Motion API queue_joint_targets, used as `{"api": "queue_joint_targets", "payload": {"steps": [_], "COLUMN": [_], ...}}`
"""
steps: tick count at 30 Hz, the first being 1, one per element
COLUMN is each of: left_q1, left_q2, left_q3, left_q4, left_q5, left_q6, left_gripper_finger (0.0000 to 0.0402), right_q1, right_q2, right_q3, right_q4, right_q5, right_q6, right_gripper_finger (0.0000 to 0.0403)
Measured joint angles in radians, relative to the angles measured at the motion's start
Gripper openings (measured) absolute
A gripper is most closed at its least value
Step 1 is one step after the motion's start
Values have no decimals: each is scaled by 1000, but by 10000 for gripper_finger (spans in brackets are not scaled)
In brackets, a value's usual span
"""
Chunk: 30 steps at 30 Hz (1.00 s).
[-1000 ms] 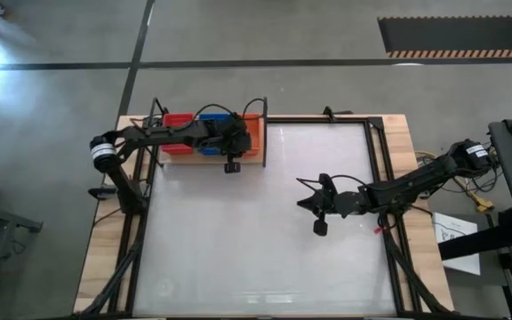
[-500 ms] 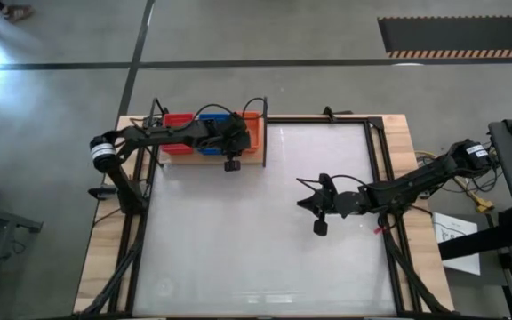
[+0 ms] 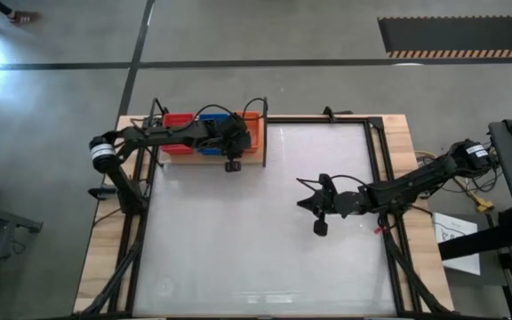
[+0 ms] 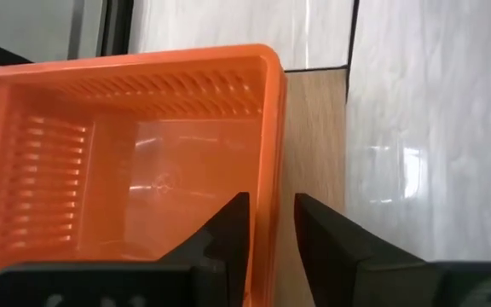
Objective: Stack baskets on shelf by color
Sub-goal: Put the stacked orange bins on the shelf
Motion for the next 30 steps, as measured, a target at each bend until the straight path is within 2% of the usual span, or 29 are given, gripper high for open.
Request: {"api": "queue_joint_targets", "payload": {"steps": [25, 30], "left_q1": [-5, -6], "left_q2": [-3, 1], "left_q3": [30, 30], "left_q4": [0, 0], "left_q5": [13, 31], "left_q6": [-74, -71], "left_gripper_finger": [79, 46], "right_q1": [0, 0], "right_q2": [0, 0], "right_q3": [0, 0], "right_q4": [0, 0], "right_q5": [-4, -4], "right_q6": [1, 1], "right_gripper_finger": [11, 11]}}
